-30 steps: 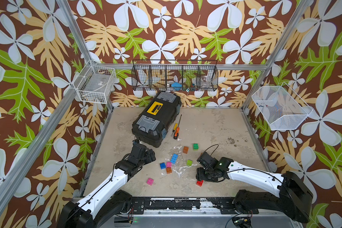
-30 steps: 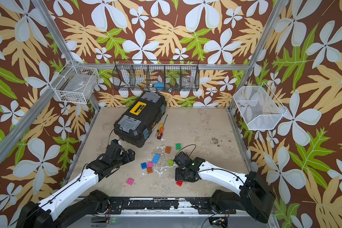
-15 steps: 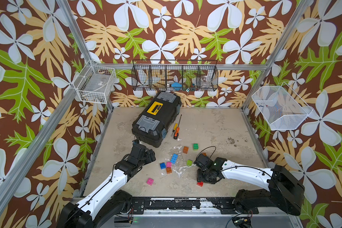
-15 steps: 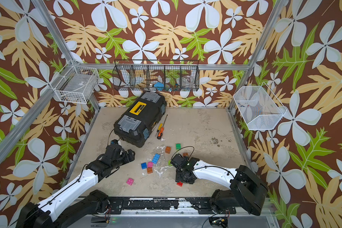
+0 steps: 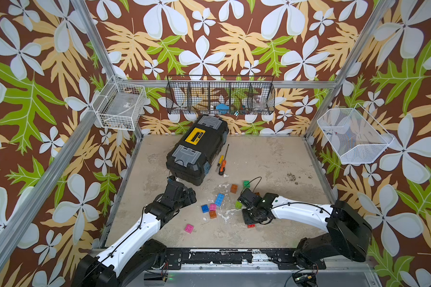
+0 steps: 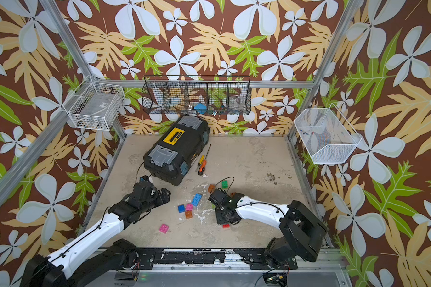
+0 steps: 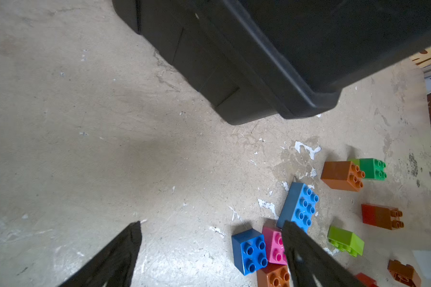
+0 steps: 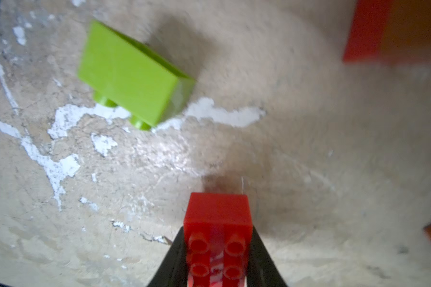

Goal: Assemble the letter h with lego
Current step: Move the lego brick at the center of the board, then pick up the lego brick from the center of the board.

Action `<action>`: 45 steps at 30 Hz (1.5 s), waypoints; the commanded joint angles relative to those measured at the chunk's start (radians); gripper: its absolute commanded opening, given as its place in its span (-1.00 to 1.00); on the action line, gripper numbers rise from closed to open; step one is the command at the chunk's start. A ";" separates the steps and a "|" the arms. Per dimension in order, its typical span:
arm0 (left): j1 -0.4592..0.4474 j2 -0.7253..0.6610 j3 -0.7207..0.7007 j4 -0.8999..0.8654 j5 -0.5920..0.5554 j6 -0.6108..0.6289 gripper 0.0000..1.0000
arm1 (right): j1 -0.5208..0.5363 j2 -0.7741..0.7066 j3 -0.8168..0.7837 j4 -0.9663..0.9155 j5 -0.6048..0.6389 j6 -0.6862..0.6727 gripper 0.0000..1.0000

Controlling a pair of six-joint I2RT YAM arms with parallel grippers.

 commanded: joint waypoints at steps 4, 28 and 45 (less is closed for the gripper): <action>0.002 -0.001 0.001 0.009 0.006 0.003 0.84 | -0.044 0.107 0.115 -0.042 0.126 -0.369 -0.39; 0.002 -0.003 -0.002 0.008 -0.004 0.003 0.84 | -0.358 -0.049 0.219 -0.082 -0.067 -0.429 0.39; 0.003 -0.002 -0.002 0.009 -0.009 0.003 0.84 | -0.400 0.144 0.186 -0.010 -0.017 -0.441 -0.12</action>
